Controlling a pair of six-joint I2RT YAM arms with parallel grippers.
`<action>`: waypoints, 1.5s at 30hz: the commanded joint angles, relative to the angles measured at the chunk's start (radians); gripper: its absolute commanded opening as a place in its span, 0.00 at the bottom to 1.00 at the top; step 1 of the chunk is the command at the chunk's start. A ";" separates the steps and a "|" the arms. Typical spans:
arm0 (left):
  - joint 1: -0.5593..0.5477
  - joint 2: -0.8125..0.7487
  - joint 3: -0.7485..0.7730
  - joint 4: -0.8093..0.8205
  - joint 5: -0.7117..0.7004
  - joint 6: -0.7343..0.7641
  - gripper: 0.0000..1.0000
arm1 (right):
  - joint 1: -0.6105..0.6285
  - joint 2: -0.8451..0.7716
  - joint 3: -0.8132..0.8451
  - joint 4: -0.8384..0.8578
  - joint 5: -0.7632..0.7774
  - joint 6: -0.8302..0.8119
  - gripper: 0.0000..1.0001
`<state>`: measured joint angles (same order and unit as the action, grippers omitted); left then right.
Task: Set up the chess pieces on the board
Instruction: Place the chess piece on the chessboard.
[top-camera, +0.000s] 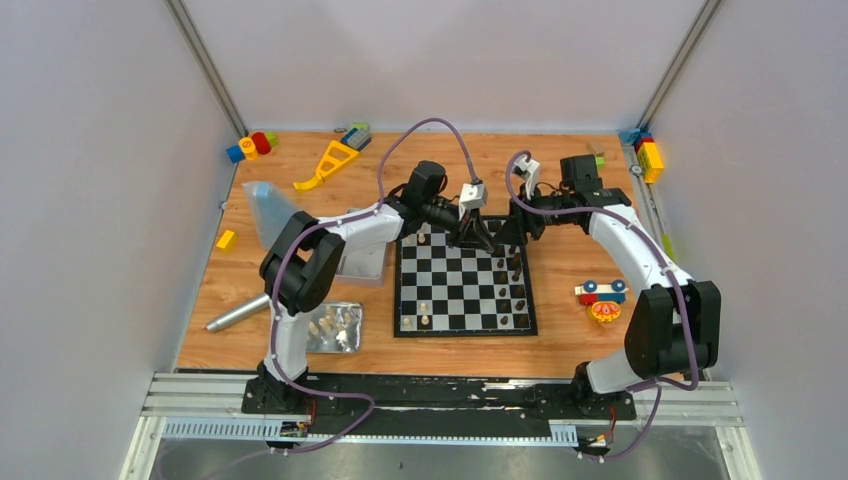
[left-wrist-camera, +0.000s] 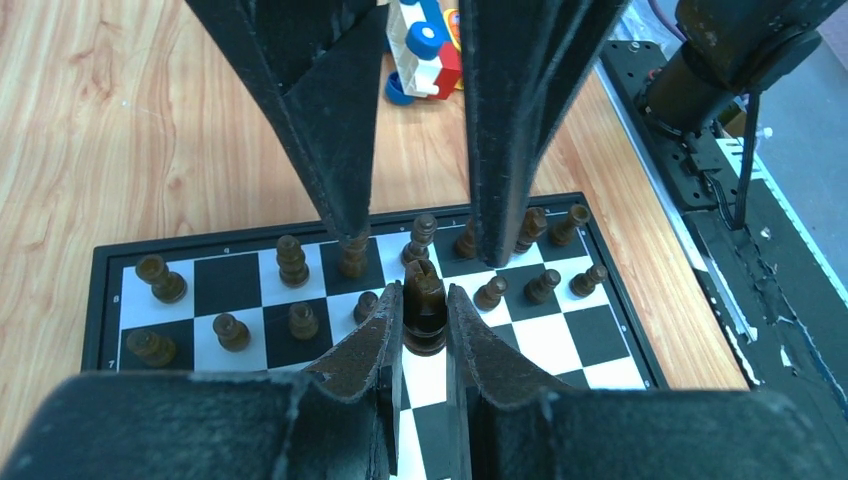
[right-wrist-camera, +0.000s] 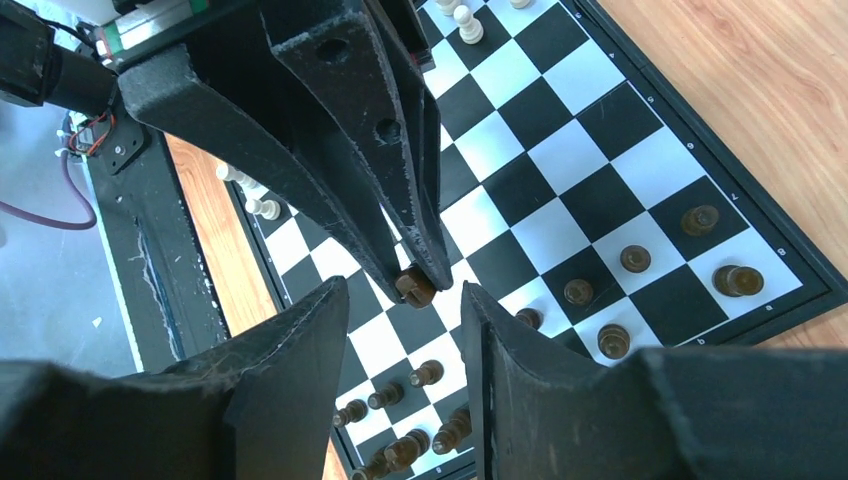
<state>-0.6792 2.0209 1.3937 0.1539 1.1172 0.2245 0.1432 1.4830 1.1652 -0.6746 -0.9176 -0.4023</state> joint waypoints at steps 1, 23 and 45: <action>0.002 -0.073 -0.005 -0.018 0.059 0.053 0.00 | 0.005 -0.016 0.026 0.011 -0.010 -0.060 0.45; 0.002 -0.076 0.011 -0.060 0.105 0.064 0.00 | 0.074 0.005 0.012 -0.081 0.019 -0.166 0.32; 0.004 -0.072 0.020 -0.073 0.144 0.062 0.00 | 0.106 0.027 0.017 -0.113 0.027 -0.204 0.14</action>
<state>-0.6773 2.0098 1.3937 0.0555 1.2228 0.2649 0.2344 1.5013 1.1652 -0.7803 -0.8799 -0.5762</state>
